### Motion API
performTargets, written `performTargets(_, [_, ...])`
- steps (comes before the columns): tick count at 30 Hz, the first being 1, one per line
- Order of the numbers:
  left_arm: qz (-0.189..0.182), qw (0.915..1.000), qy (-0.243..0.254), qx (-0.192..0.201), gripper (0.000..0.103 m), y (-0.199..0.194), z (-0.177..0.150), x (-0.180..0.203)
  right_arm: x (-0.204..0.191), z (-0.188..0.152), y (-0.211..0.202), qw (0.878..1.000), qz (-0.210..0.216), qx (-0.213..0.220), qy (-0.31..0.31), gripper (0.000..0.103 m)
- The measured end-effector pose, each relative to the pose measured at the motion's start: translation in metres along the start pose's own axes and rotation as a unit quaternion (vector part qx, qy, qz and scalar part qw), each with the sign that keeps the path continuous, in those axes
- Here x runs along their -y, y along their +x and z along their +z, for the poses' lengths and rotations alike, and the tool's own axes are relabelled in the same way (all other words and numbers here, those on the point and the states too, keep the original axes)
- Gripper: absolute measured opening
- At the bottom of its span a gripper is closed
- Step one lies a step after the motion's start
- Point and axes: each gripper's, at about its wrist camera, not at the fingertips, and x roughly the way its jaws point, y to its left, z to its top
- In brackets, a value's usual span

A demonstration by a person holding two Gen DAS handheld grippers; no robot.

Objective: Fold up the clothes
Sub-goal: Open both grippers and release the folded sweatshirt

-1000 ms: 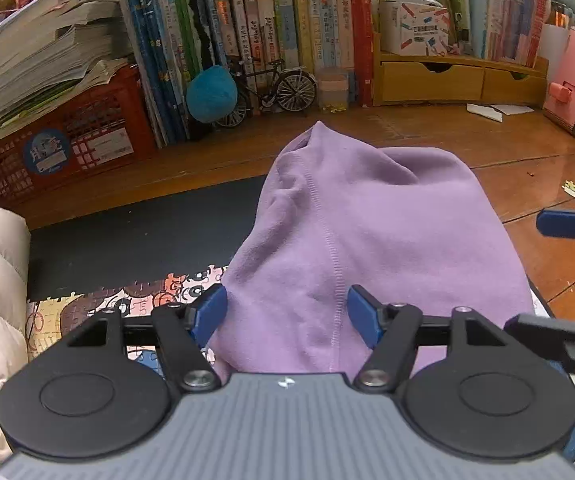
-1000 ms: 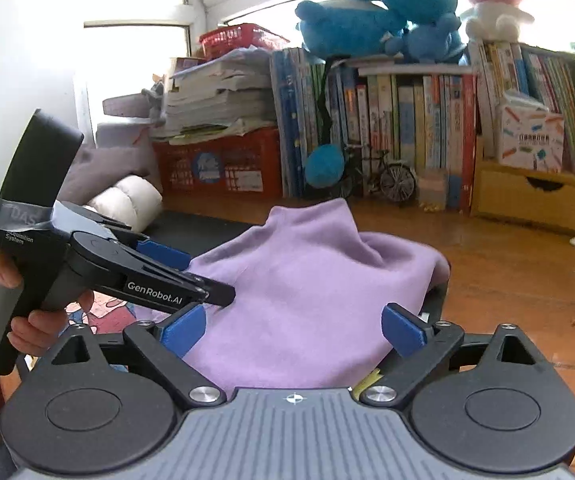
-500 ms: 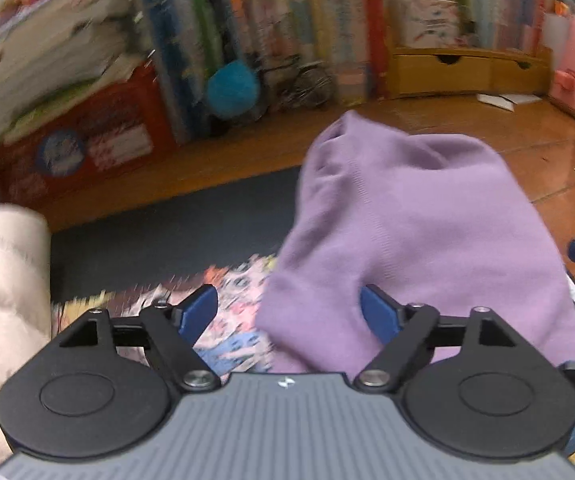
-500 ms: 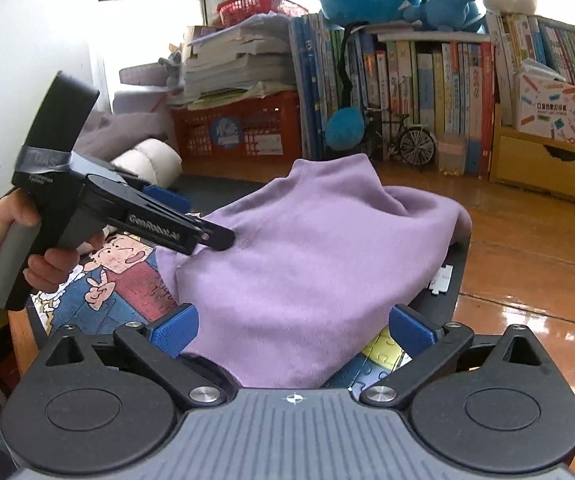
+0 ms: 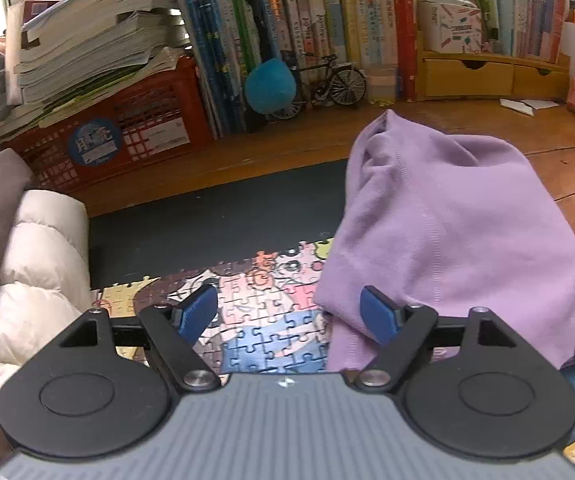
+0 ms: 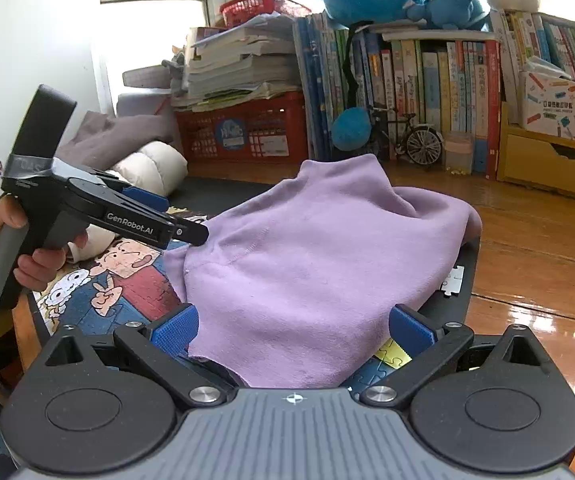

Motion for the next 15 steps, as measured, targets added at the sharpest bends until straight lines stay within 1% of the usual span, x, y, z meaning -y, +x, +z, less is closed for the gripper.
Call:
performTargets(4, [-0.022, 0.9997, 0.01, 0.004, 0.081, 0.002, 0.003, 0.009, -0.001, 0.0, 0.001, 1.0, -0.006, -0.004, 0.005, 0.103])
performTargets(7, [-0.039, 0.9982, 0.043, 0.015, 0.081, -0.001, 0.009, 0.018, -0.002, 0.0, 0.0, 1.0, -0.005, -0.005, -0.001, 0.103])
performTargets(11, [-0.062, 0.9941, 0.083, 0.033, 0.081, -0.009, 0.018, 0.03, -0.002, -0.002, 0.001, 1.0, -0.005, -0.007, 0.002, 0.103])
performTargets(15, [-0.075, 0.9908, 0.104, 0.042, 0.081, -0.011, 0.021, 0.041, -0.002, -0.003, 0.005, 1.0, -0.003, -0.01, 0.007, 0.103])
